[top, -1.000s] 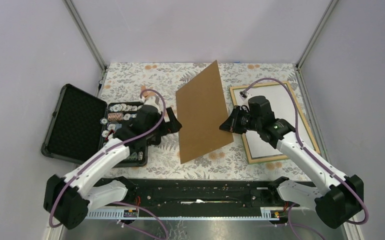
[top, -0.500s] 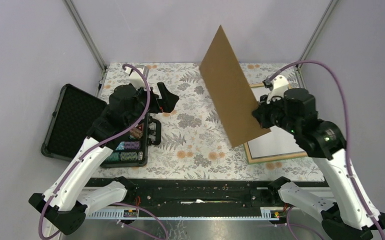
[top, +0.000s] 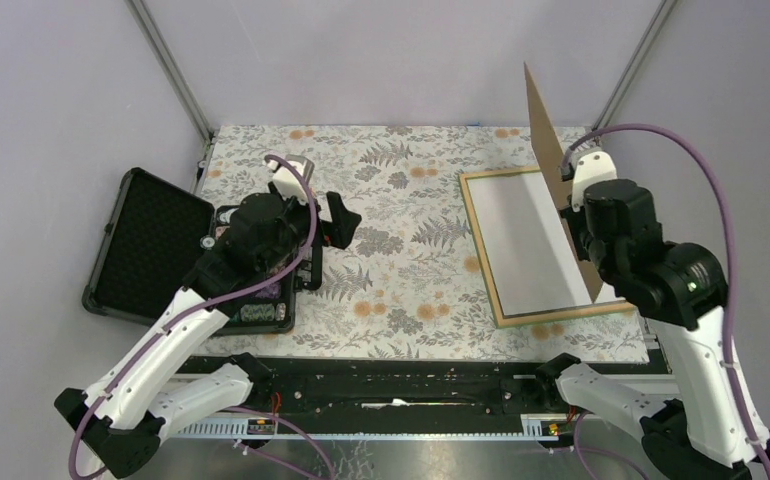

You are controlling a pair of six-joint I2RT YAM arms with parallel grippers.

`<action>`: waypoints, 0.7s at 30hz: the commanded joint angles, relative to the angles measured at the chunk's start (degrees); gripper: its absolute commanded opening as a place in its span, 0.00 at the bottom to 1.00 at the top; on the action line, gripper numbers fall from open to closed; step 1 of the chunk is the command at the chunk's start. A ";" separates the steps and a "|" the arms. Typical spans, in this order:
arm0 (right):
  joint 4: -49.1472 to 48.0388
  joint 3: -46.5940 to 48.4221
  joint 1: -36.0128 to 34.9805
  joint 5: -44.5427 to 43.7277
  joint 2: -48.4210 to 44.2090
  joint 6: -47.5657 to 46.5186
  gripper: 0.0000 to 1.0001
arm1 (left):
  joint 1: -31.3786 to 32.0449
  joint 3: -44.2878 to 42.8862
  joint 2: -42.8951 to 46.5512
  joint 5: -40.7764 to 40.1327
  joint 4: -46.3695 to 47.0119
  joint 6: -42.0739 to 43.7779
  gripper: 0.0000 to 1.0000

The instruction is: Put the photo into the frame

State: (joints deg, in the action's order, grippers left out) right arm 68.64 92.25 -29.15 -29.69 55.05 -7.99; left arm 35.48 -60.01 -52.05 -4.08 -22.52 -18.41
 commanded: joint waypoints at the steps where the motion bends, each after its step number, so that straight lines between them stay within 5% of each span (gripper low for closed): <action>1: -3.95 -1.13 -0.23 -8.71 2.72 -5.62 0.00 | 2.34 2.24 1.14 -1.77 4.70 2.07 0.99; 21: -21.22 -17.88 -0.25 -19.66 8.67 -11.02 0.00 | 5.93 2.79 2.48 -5.01 4.16 3.41 0.99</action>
State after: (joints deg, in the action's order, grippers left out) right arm 56.66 76.09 -29.17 -42.46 63.88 -16.95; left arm 41.04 -57.23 -50.54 -7.42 -20.99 -16.21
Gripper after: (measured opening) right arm 0.053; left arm 0.987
